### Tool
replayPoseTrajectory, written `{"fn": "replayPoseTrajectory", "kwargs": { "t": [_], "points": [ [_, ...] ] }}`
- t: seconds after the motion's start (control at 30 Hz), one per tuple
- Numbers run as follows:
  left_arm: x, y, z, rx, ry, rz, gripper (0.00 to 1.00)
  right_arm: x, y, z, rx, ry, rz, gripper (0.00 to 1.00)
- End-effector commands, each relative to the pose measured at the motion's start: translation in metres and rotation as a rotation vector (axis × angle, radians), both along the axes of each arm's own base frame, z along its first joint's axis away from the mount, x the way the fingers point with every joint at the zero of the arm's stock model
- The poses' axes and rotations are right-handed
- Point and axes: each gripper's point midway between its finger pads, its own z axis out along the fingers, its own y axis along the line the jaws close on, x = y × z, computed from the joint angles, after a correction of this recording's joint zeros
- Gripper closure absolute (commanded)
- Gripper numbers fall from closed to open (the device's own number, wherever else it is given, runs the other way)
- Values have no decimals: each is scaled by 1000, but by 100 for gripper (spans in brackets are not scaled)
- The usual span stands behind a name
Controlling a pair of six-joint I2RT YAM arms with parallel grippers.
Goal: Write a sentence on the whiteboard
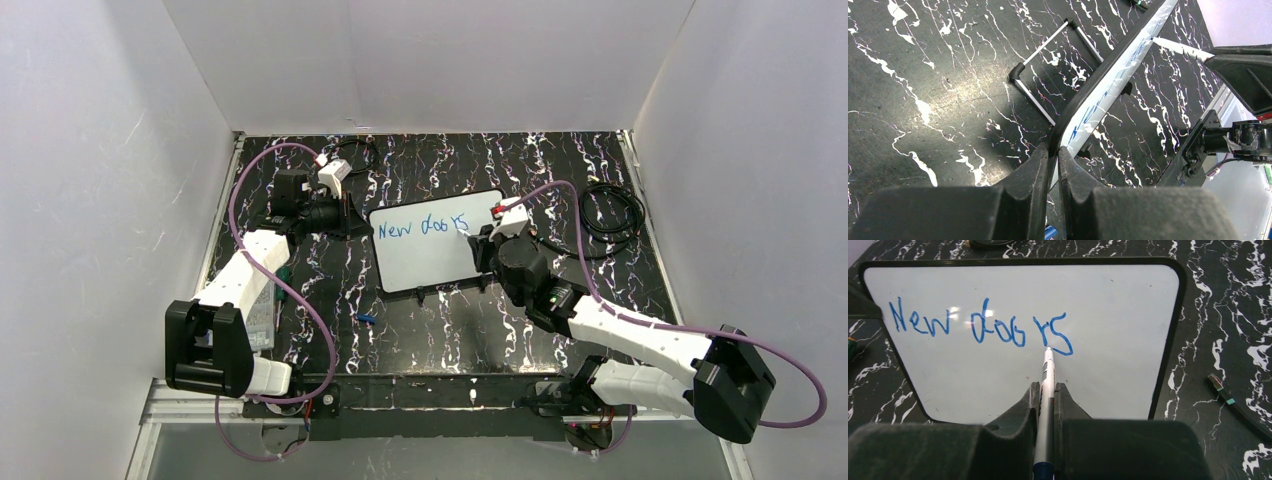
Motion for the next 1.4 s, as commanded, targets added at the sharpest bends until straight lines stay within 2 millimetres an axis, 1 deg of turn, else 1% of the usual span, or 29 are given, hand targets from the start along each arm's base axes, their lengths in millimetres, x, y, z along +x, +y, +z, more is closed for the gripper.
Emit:
{"fn": "replayPoseTrajectory", "kwargs": {
  "t": [0.0,0.07,0.13,0.3,0.37,0.57,0.8,1.03,1.23,1.37],
  "points": [
    [-7,-5,15,-18,-42,-29,100,1,15,41,109,-89,66,99],
    [-7,-5,15,-18,-42,-29,100,-3,18,43,112,-97,97,99],
    [-7,-4,16,-19,-42,-29,100,-6,22,39,105,-88,128,99],
    [-7,-5,16,-19,-41,-29,100,-14,36,15,94,-23,197,99],
    [-7,-5,16,-19,-42,-29,100,-16,40,8,92,-6,211,99],
    [-7,-5,15,-19,-39,-29,100,-17,49,-2,82,17,240,99],
    [-7,-5,15,-19,-38,-31,100,-20,62,-6,87,28,287,99],
    [-7,-5,14,-18,-37,-30,100,-15,57,-17,53,51,242,99],
    [-7,-5,14,-18,-37,-30,100,-18,54,-26,20,74,243,99],
    [-7,-6,15,-19,-38,-32,100,-20,48,-31,0,86,229,99]
  ]
}}
